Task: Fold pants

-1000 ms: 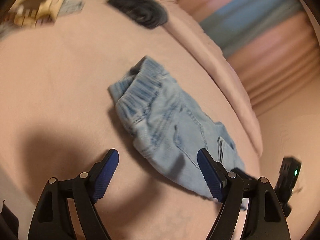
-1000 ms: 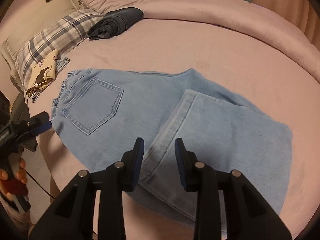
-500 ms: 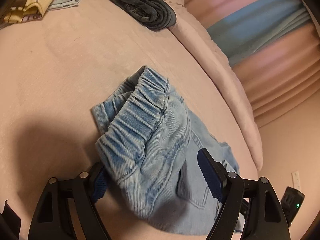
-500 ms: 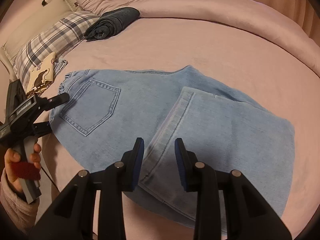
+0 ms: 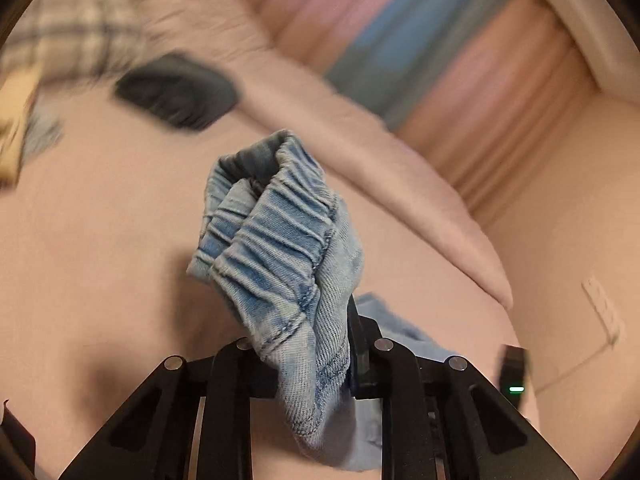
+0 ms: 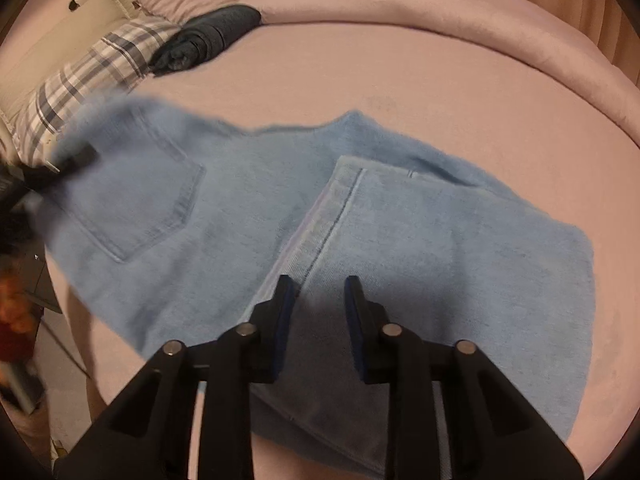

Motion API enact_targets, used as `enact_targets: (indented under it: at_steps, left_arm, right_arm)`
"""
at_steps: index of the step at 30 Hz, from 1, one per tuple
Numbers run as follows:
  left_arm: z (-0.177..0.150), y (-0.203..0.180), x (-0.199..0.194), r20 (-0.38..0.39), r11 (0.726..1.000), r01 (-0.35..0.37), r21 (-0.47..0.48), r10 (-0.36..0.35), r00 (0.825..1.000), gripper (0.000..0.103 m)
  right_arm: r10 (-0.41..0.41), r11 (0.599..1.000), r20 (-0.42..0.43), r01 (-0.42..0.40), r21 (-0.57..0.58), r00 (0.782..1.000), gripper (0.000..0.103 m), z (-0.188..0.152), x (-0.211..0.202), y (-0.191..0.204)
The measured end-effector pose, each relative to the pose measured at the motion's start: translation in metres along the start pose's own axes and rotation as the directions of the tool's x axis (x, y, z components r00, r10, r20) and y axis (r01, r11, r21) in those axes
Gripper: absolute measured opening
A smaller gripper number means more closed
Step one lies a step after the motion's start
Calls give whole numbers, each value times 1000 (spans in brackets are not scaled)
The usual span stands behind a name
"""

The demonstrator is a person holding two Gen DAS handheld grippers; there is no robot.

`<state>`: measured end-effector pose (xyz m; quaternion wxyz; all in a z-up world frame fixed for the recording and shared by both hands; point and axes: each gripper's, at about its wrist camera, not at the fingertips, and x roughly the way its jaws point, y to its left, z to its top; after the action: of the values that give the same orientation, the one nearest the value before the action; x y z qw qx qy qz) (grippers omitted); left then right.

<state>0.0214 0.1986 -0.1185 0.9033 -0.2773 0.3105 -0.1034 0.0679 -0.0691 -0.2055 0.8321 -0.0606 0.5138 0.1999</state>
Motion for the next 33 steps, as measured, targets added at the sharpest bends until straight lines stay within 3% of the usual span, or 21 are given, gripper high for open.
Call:
enact_targets:
  at_steps: [4,6,9,13,16,18,19,22,24,26,28,31,33]
  left_arm:
    - [-2,-49,7,-23,991,67,115,-64,998,20]
    - [-6,-70,14,-47,982,81,170,-74,996,20]
    - [-18,-101,27,-93,961,103,256,-81,992,20]
    - [-38,-137,48,-146,923,109,368,-58,988,20]
    - [-57,-160,68,-180,885,106,453,-25,983,20]
    - [-69,-168,85,-237,861,120,494,1,971,20]
    - [-75,-169,91,-259,856,119,503,18,966,20]
    - [-96,-174,113,-361,823,147,548,74,930,28]
    - [-108,-178,116,-411,807,182,562,82,908,40]
    - [-112,-181,110,-438,795,220,565,63,897,49]
    - [-110,-183,93,-440,777,263,572,20,898,59]
    - [-94,-174,69,-436,798,309,518,-65,898,60]
    - [-82,-158,61,-397,827,280,488,-75,915,65]
  right_arm:
    - [27,999,21,-28,21,999,24,0,3,-3]
    - [85,993,38,-87,80,996,24,-2,-1,-14]
    - [186,959,62,-195,207,981,24,-9,-10,-40]
    - [248,898,160,-289,332,955,33,-26,-36,-77]
    - [328,787,248,-409,462,911,43,-47,-52,-114]
    - [377,661,331,-502,558,865,46,-68,-58,-145]
    - [389,619,358,-529,581,849,47,-76,-59,-152]
    - [429,452,463,-628,633,775,55,-97,-60,-174]
    - [469,359,500,-674,645,728,60,-102,-57,-179]
    - [486,328,499,-679,657,718,62,-103,-55,-180]
    - [498,322,483,-671,668,720,65,-101,-55,-177]
    - [502,330,455,-649,685,736,65,-99,-57,-176]
    - [498,360,416,-617,699,761,66,-91,-56,-170]
